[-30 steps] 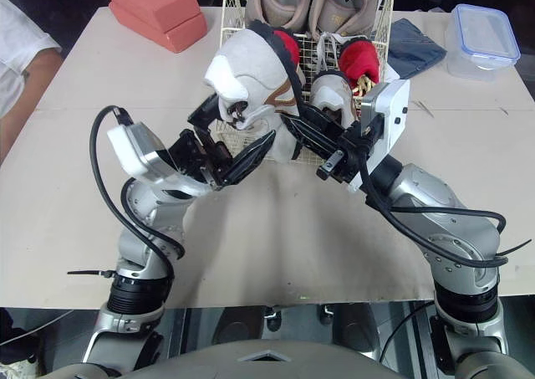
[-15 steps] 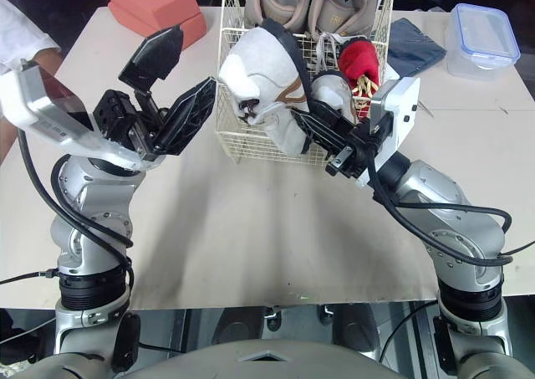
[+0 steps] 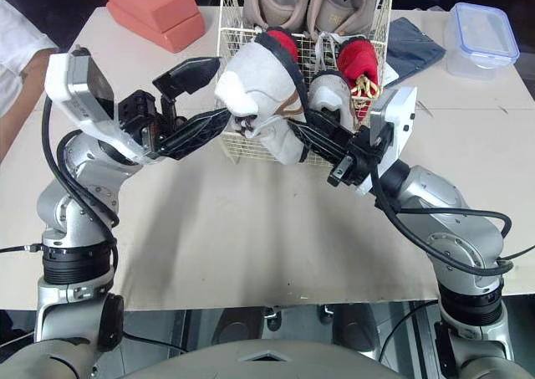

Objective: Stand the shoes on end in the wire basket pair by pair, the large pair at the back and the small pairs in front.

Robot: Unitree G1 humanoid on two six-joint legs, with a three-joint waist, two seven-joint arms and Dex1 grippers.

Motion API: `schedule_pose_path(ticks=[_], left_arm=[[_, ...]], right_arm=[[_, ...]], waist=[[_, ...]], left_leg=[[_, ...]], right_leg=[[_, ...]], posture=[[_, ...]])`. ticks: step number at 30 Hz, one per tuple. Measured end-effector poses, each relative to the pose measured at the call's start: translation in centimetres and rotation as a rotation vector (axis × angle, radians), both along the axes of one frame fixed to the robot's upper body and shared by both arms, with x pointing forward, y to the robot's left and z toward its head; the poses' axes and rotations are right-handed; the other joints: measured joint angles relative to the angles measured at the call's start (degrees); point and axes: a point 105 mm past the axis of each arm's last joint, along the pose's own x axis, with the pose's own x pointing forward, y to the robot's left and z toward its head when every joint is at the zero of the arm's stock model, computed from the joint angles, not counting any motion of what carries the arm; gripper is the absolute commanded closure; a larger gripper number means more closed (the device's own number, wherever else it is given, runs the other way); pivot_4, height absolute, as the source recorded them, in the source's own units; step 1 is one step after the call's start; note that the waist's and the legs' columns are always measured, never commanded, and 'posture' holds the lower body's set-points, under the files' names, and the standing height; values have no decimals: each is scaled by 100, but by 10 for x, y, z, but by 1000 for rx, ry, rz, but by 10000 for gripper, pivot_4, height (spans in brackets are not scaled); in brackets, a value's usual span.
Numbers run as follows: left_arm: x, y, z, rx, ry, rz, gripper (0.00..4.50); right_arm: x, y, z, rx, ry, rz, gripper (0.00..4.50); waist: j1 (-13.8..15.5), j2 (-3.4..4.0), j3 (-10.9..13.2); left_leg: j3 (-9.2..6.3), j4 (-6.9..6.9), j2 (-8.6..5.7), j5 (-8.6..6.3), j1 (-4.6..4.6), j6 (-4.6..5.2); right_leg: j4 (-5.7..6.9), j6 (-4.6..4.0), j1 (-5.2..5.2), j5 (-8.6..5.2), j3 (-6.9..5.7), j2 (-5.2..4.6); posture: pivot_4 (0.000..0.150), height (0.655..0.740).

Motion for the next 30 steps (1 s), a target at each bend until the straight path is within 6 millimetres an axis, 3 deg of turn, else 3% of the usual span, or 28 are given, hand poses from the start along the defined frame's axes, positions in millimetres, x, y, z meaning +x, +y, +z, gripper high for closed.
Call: schedule_pose_path(ticks=[5,18,25,29,30], left_arm=[[-2,12,8,11,90,-133,282],[3,-12,2,178,48,-269,282],[12,-11,6,189,27,-277,282],[12,-12,5,190,28,-308,14438],[11,-13,5,191,30,-321,14438]], right_arm=[[-2,1,-1,-8,-5,18,44964],[-3,3,-3,-18,-8,35,44964],[-4,4,-3,-16,-6,40,44964],[-5,5,-3,-18,-7,44,44964],[-5,5,-3,-21,-6,44,44964]], waist=[[14,7,4],[4,11,7],[5,11,7],[4,11,7],[3,11,7]], left_leg=[[0,0,-2,0,-2,0],[-2,-1,-4,0,-6,-1],[-1,0,-4,0,-7,-1],[-1,0,-4,0,-7,-1],[-1,0,-4,0,-7,-1]], right_leg=[[-1,14,0,-9,-1,-2],[-3,2,-1,-1,1,1],[-4,2,-1,-1,1,1],[-3,1,-1,-1,1,1],[-3,0,-1,0,1,1]], posture=[[1500,6860],[1500,6860],[1500,6860],[1500,6860],[1500,6860]])
